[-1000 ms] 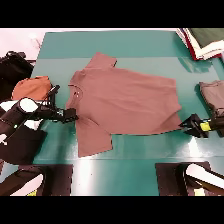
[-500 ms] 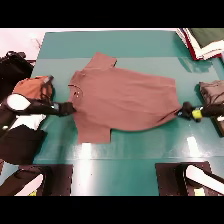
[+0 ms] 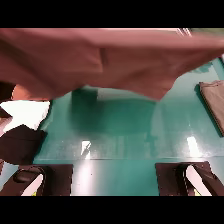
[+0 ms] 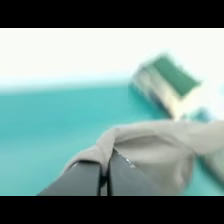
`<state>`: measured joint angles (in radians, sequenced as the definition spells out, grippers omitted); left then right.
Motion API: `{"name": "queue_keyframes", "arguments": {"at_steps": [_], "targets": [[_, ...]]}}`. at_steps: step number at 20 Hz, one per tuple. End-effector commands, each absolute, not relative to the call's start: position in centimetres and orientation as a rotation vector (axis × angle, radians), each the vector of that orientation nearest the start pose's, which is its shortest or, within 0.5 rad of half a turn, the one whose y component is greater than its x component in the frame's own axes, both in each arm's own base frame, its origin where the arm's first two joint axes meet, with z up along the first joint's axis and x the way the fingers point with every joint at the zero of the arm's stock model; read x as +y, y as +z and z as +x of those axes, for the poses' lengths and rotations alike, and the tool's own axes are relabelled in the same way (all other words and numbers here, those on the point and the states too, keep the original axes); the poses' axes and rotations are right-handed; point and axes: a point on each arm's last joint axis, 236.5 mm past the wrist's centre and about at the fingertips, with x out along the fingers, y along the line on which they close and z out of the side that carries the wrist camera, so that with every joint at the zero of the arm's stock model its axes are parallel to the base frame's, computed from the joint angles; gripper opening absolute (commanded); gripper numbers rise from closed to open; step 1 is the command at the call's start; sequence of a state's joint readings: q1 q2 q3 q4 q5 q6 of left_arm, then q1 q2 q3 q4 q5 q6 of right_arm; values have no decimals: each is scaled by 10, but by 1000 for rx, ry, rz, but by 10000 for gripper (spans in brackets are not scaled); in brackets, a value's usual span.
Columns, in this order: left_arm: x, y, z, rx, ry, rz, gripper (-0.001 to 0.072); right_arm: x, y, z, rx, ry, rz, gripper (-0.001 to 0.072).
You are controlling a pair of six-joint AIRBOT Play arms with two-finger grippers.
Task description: Fold the shirts.
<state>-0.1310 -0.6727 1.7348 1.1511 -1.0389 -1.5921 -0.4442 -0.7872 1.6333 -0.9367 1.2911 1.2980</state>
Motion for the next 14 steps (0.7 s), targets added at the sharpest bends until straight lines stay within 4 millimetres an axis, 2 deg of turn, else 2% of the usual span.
{"name": "queue_keyframes", "arguments": {"at_steps": [1, 3, 4, 6, 7, 9, 10, 12, 14], "targets": [[-89, 590, 141, -287, -464, -185, 22, 0, 475, 239, 151, 12, -11, 14], [-81, 601, 135, -329, -428, -171, 22, -11, 486, 223, 141, -67, -29, 14], [-79, 599, 140, -321, -416, -166, 22, -12, 488, 218, 150, -78, -35, 13], [-83, 574, 178, -198, -402, -151, 22, -11, 485, 225, 192, -58, -24, 13], [-89, 550, 205, -88, -401, -141, 22, -11, 476, 237, 233, -32, -2, 13], [-100, 487, 264, 173, -400, -120, 24, -22, 434, 271, 379, 0, 61, 13], [-105, 450, 295, 311, -397, -108, 24, -29, 401, 291, 483, 16, 103, 13], [-113, 381, 348, 534, -392, -95, 25, -37, 330, 331, 688, 57, 173, 13], [-120, 301, 399, 736, -378, -109, 25, -43, 246, 360, 916, 61, 201, 13]]}}
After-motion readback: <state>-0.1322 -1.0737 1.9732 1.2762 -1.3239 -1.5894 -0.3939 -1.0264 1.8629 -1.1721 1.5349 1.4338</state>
